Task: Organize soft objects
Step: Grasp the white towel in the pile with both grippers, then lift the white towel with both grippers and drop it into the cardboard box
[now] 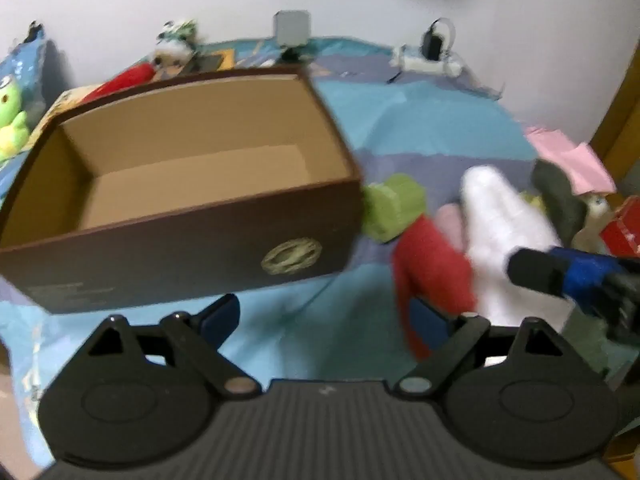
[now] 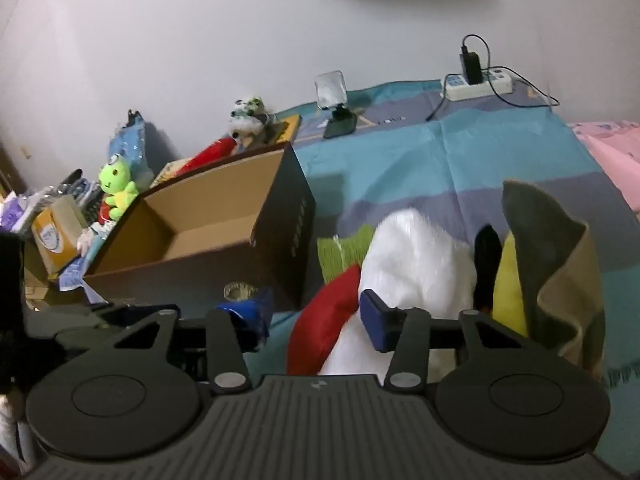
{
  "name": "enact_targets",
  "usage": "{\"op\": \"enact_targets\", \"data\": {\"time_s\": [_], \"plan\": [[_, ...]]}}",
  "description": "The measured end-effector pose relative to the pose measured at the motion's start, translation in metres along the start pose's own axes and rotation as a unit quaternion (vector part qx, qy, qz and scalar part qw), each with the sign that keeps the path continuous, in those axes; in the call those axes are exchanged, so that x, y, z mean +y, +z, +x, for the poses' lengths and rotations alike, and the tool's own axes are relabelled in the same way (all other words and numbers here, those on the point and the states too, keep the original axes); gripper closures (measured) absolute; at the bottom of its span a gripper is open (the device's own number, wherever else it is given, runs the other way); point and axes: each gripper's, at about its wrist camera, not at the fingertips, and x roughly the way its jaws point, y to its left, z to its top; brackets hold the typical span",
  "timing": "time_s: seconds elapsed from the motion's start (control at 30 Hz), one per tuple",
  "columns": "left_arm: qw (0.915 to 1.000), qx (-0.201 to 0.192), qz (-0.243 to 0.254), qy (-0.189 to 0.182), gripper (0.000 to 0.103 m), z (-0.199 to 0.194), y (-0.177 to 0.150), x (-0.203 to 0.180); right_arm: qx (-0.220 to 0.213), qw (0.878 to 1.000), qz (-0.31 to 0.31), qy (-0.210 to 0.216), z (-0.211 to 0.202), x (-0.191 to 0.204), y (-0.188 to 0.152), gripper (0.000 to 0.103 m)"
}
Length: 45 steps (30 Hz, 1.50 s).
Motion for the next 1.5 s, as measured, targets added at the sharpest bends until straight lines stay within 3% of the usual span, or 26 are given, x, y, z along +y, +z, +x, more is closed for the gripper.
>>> {"op": "enact_targets", "data": {"time_s": [0.17,0.3,0.43,0.57,0.67,0.77,0.87,1.0,1.17,1.23,1.3,1.4,1.5], "plan": [[0.9974,-0.038,-0.013,-0.060,0.011,-0.003,-0.007,-0.007,0.020,0.999,0.013,0.048,0.017,-0.017,0.015,0.081],[0.9932,-0.038,-0.040,-0.103,0.012,0.011,-0.015,-0.009,0.029,0.996,0.018,0.081,0.028,-0.019,0.025,0.084],[0.9931,-0.025,-0.049,-0.104,0.013,0.023,-0.012,-0.011,0.052,0.994,0.006,0.094,0.043,-0.027,0.031,0.084],[0.9925,-0.027,-0.067,-0.099,0.021,0.027,-0.019,-0.013,0.084,0.991,0.000,0.106,0.062,-0.025,0.030,0.084],[0.9923,-0.015,-0.071,-0.100,0.021,0.030,-0.015,-0.017,0.086,0.989,0.007,0.122,0.062,-0.037,0.031,0.084],[0.9934,-0.009,-0.063,-0.096,0.020,0.031,-0.016,-0.024,0.059,0.991,0.016,0.121,0.053,-0.053,0.040,0.084],[0.9939,-0.039,-0.042,-0.094,0.019,0.023,-0.012,-0.031,0.034,0.993,0.033,0.104,0.042,-0.075,0.048,0.084],[0.9890,-0.075,-0.010,-0.127,0.017,0.013,-0.006,-0.048,0.005,0.997,0.033,0.067,0.028,-0.097,0.052,0.084],[0.9807,-0.086,0.030,-0.173,0.014,0.017,-0.001,-0.082,0.033,0.997,0.036,0.054,0.032,-0.111,0.045,0.084],[0.9798,-0.088,0.048,-0.173,0.026,0.023,-0.002,-0.094,0.044,0.997,0.041,0.053,0.037,-0.114,0.038,0.084],[0.9804,-0.076,0.049,-0.175,0.053,0.032,-0.003,-0.101,0.067,0.994,0.058,0.063,0.045,-0.119,0.028,0.086],[0.9817,-0.040,0.049,-0.180,0.073,0.050,0.000,-0.110,0.075,0.990,0.074,0.093,0.044,-0.122,0.020,0.095],[0.9837,-0.030,0.050,-0.170,0.082,0.057,-0.001,-0.112,0.066,0.988,0.081,0.114,0.034,-0.124,0.024,0.103]]}}
